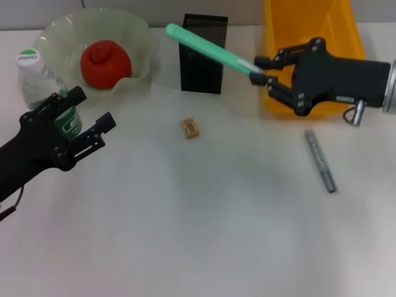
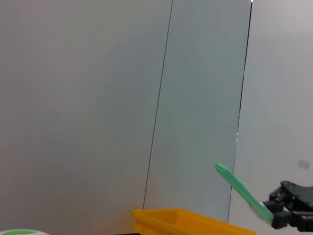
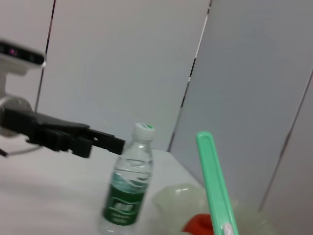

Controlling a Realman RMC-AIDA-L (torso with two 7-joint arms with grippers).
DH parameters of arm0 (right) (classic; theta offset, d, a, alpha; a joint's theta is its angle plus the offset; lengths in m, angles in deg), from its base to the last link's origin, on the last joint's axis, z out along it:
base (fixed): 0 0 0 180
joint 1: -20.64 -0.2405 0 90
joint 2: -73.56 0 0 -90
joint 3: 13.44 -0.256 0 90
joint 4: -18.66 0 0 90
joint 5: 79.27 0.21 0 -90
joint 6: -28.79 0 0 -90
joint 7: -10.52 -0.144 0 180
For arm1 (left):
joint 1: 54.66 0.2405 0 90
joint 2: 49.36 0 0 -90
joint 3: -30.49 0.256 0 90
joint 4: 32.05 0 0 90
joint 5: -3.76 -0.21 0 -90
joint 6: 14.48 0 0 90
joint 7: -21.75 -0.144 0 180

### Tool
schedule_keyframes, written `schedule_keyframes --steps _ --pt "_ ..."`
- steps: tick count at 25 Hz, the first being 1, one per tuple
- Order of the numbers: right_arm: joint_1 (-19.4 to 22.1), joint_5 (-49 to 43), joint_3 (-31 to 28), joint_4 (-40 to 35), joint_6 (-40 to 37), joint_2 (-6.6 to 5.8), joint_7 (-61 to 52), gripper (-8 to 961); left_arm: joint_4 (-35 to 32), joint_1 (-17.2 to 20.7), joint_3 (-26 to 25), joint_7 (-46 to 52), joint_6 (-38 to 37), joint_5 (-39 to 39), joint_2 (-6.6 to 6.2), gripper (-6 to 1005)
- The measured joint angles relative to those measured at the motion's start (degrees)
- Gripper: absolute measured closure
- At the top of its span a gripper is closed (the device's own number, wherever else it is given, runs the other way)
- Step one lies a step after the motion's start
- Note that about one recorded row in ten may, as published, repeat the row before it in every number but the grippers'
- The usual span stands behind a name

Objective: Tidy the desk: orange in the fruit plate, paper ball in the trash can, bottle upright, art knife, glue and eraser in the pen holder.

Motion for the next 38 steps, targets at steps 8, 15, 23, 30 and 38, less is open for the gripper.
schedule_keyframes --steps 8,15,23,30,38 --pt "-1.54 3.95 0.62 -2.86 9.98 0.16 17.80 780 -0.19 -0.86 -0.47 0.88 0.05 0.12 -0.20 187" --pt "-2.08 5.00 8.88 -5.89 25.96 0.20 34.98 780 1.30 -0.84 -0.73 -3.08 1.57 0.24 0.04 187" --pt "-2.53 4.72 14.56 -6.55 37.49 0.05 55.25 780 7.71 -1.22 -2.16 -12.15 3.36 2.38 0.23 186" --pt "-2.24 4.70 15.09 -7.05 40.67 0.11 71.82 779 9.90 -1.74 -2.20 -15.47 3.04 4.73 0.26 186" --pt "-2.10 4.96 16.97 -6.36 40.92 0.10 83.37 780 10.69 -2.08 -2.20 -16.50 3.03 6.19 0.35 186"
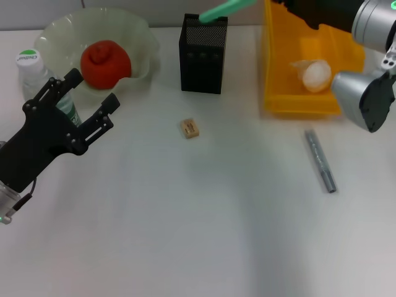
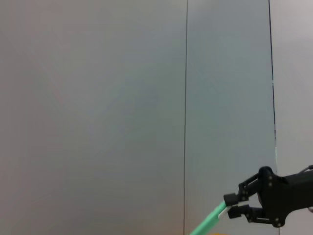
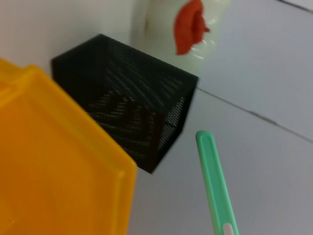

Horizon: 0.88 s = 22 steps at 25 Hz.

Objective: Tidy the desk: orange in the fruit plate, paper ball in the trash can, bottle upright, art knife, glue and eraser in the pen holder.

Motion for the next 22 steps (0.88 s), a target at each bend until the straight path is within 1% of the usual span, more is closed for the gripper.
schedule_keyframes --steps 5,9,17,22 --pt "-0.83 0.06 0.98 1.58 0.14 -0.01 6.68 779 2.01 -0.34 0.00 -2.52 0.21 0.34 0.00 186" --pt "-1.61 0.08 1.10 2.60 0.47 0.02 9.72 779 2.88 -0.35 0.00 -4.01 0.27 0.51 0.00 186" --pt "-4.73 0.17 3.21 5.54 5.42 0.01 15.11 779 3.85 -0.14 -0.04 -5.41 0.33 0.51 0.00 186" --pt "-5.81 0.17 4.09 6.43 5.90 0.03 17.37 777 4.34 0.08 -0.47 -6.16 0.48 0.51 0.08 186"
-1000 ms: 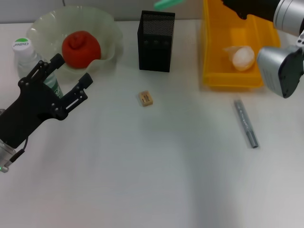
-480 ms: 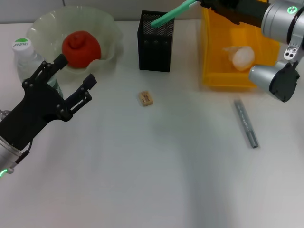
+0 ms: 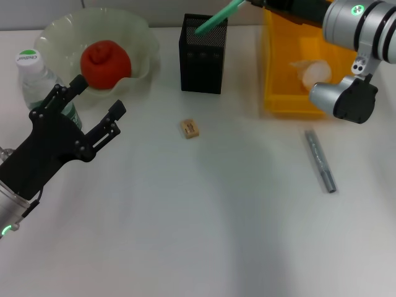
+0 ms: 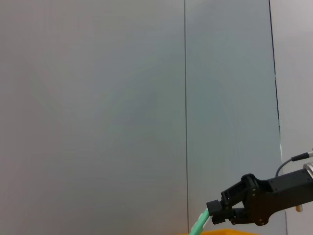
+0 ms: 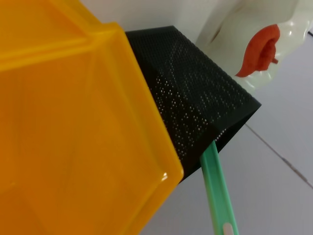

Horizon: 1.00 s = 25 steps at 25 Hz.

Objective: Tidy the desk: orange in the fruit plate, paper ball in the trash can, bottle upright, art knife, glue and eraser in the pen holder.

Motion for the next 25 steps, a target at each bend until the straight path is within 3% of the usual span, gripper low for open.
schedule_keyframes --steps 25 --pt "-4.09 -0.01 0.84 3.97 1.58 -0.10 8.90 760 0.08 -0.43 -1.07 -0.90 1.72 0.15 0.01 185"
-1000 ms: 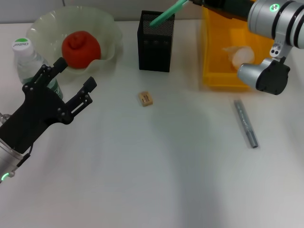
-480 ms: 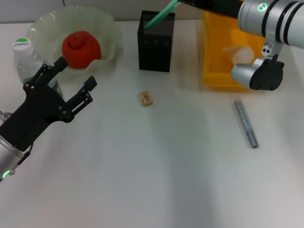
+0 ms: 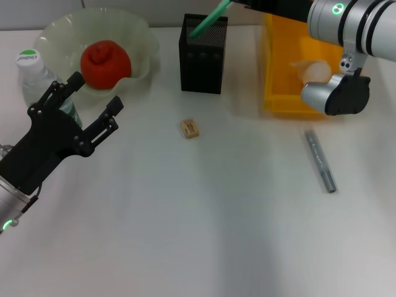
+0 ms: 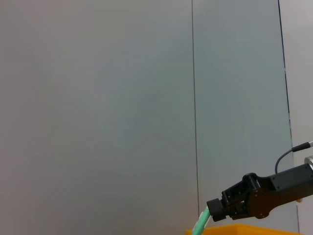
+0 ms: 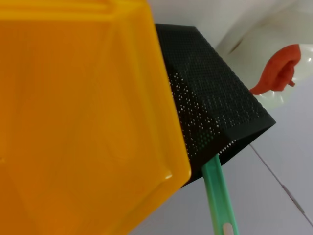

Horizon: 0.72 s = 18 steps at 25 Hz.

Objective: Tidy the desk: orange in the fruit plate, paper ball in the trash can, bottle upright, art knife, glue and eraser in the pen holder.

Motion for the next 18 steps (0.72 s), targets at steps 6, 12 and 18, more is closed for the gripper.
schedule_keyframes --steps 6,12,18 --pt "-0.45 0.01 0.05 0.44 0.03 0.13 0.86 757 0.21 0.00 -0.55 0.00 0.04 0.00 0.05 185" --pt "-0.82 0.01 0.40 0.33 0.02 0.16 0.96 753 0.34 -0.01 -0.93 0.00 0.09 -0.01 0.02 185" --pt "-1.12 0.03 0.57 0.56 0.01 0.16 1.00 749 0.39 0.00 -1.45 0.11 0.10 -0.01 -0.07 185"
